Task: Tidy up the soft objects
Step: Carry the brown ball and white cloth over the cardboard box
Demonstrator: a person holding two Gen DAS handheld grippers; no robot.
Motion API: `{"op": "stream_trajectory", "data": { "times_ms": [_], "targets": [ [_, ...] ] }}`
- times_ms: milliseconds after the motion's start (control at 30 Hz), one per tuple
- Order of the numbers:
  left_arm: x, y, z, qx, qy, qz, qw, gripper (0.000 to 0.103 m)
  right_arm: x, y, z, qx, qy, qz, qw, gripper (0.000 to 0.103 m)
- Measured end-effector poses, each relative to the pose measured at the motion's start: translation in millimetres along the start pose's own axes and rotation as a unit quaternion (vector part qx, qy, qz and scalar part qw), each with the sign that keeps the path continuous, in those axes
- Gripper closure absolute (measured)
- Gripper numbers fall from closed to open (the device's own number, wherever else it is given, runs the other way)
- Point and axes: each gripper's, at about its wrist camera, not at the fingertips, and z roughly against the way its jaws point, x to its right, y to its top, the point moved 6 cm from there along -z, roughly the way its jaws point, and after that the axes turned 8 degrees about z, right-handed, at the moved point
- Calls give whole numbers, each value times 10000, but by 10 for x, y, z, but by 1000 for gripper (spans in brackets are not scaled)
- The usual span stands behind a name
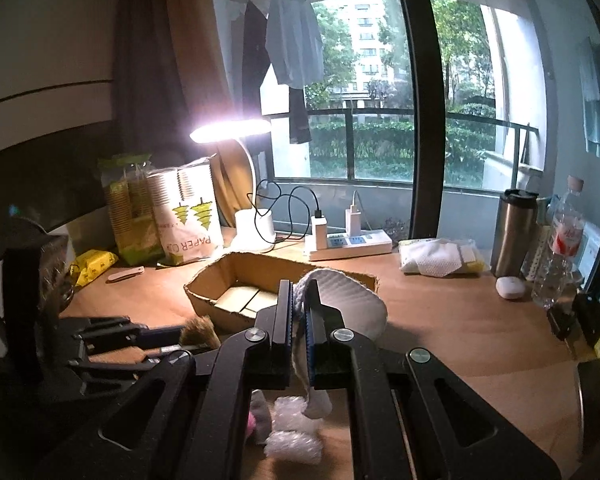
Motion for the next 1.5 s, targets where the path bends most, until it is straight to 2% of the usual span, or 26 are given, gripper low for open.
{"op": "stream_trajectory", "data": {
  "times_ms": [267,800,1267,1500],
  "targets": [
    [-248,284,57,364,159,38,9992,73,12,103,-191,13,-8,158,9999,97],
    [-581,611,-126,644,155,136,9977,73,109,266,-589,44,-111,332,9994,97],
    [-773,615,-715,290,173,277,9990,73,247,183,-1074,-205,-213,298,9991,97],
    [-930,566,-851,234,416,444,9979,73,257,85,-1305,-429,-203,310,9984,97]
  ]
}}
